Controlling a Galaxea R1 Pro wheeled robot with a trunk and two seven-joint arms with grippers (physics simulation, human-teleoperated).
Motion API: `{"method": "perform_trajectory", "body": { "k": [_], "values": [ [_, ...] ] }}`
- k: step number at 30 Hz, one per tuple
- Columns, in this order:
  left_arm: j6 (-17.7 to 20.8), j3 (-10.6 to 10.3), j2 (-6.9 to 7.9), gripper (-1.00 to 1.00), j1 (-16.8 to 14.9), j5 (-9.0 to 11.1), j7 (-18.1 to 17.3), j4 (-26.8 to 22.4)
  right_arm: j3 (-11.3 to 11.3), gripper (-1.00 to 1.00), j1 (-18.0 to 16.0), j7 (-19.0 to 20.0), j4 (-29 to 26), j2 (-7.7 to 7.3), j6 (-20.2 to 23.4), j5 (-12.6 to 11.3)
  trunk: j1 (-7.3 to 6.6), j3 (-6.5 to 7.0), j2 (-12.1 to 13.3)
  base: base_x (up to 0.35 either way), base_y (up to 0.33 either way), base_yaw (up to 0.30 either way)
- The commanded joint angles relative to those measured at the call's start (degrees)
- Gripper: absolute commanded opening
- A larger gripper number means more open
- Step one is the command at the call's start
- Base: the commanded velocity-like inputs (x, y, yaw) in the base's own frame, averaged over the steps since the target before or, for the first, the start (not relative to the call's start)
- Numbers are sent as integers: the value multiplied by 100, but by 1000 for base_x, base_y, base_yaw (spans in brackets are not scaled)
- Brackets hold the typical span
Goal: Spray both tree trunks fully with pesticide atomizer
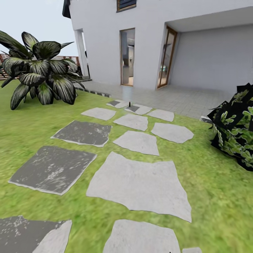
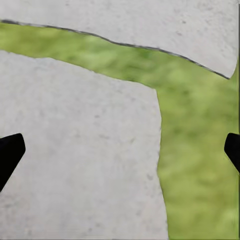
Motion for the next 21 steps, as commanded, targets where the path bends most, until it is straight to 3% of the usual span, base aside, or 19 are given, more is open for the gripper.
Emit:
{"method": "perform_trajectory", "body": {
  "k": [1,21],
  "values": [
    [-19,18,-1,100,-1,7,-1,6,2,100,-3,-2,4,-2,-16,31,2,-5,-1,339,0,0],
    [-19,18,-1,100,-3,7,-1,-2,3,100,-5,-2,4,4,-14,31,2,-5,-1,339,0,0]
  ]
}}
